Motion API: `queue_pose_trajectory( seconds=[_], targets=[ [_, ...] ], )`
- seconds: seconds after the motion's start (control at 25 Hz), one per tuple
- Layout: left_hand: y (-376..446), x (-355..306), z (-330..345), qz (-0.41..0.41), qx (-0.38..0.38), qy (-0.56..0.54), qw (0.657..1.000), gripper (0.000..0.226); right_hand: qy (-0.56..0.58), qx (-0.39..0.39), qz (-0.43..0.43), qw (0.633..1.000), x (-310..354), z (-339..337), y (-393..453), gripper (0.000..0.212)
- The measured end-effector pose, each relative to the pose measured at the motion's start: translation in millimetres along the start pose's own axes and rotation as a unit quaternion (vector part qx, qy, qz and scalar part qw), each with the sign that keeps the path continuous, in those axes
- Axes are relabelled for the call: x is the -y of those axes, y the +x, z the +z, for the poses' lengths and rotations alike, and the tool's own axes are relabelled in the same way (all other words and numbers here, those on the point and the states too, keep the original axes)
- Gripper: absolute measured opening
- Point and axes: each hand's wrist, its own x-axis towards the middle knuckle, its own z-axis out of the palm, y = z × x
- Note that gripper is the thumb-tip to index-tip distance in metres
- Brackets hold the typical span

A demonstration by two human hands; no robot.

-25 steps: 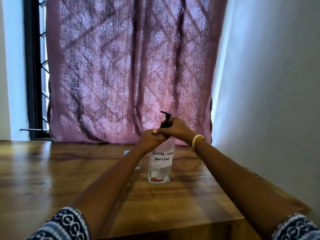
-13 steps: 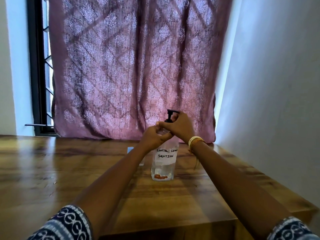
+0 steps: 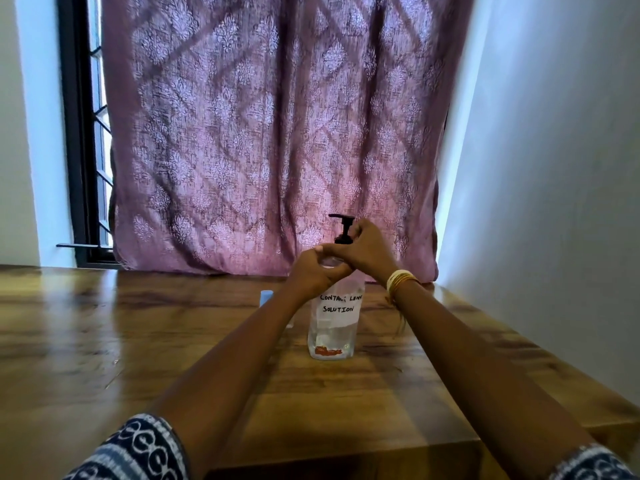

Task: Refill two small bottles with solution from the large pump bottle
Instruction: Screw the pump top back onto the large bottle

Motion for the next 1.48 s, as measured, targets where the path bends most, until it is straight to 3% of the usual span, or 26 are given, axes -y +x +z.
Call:
queue_pose_trajectory(
  seconds=[0.12,0.2,0.32,0.44,0.64,0.76,0.88,1.04,1.12,1.24,1.48],
  targets=[
    [-1,-1,1,0.004,0.001,0.006,1.000,0.028,0.203,0.124,0.042,0.970,4,-8,1,0.006],
    [-3,-1,2,0.008,-0.006,0.003,1.000,0.027,0.274,0.149,0.048,0.949,-7,-20,6,0.027],
    [-4,-1,2,0.010,-0.001,-0.005,1.000,0.031,0.176,0.086,0.026,0.980,-14,-22,8,0.045],
    [-2,2,1,0.008,-0.005,-0.006,1.000,0.022,0.078,0.043,0.005,0.996,-5,-10,3,0.045],
    [-4,0,3,0.012,-0.021,0.013,1.000,0.028,0.203,0.152,0.021,0.967,-6,-22,4,0.037],
    [-5,0,4,0.007,-0.029,0.011,0.999,0.031,0.081,0.047,-0.010,0.996,-7,-19,2,0.035],
    [-5,1,5,0.001,-0.030,-0.004,1.000,0.021,0.077,0.003,0.000,0.997,-6,1,0,0.046],
    [-5,3,5,-0.001,-0.038,0.008,0.999,0.032,0.233,0.164,0.028,0.958,-7,-15,7,0.030],
    [-4,5,6,-0.004,-0.053,0.020,0.998,0.034,0.206,0.191,0.001,0.960,-10,-27,7,0.034],
    [-3,6,9,-0.019,-0.070,0.015,0.997,0.040,0.143,0.129,-0.032,0.981,-13,-25,8,0.034],
    [-6,5,10,-0.025,-0.053,0.017,0.998,0.050,0.190,0.047,-0.009,0.981,-14,-13,-2,0.037]
  ],
)
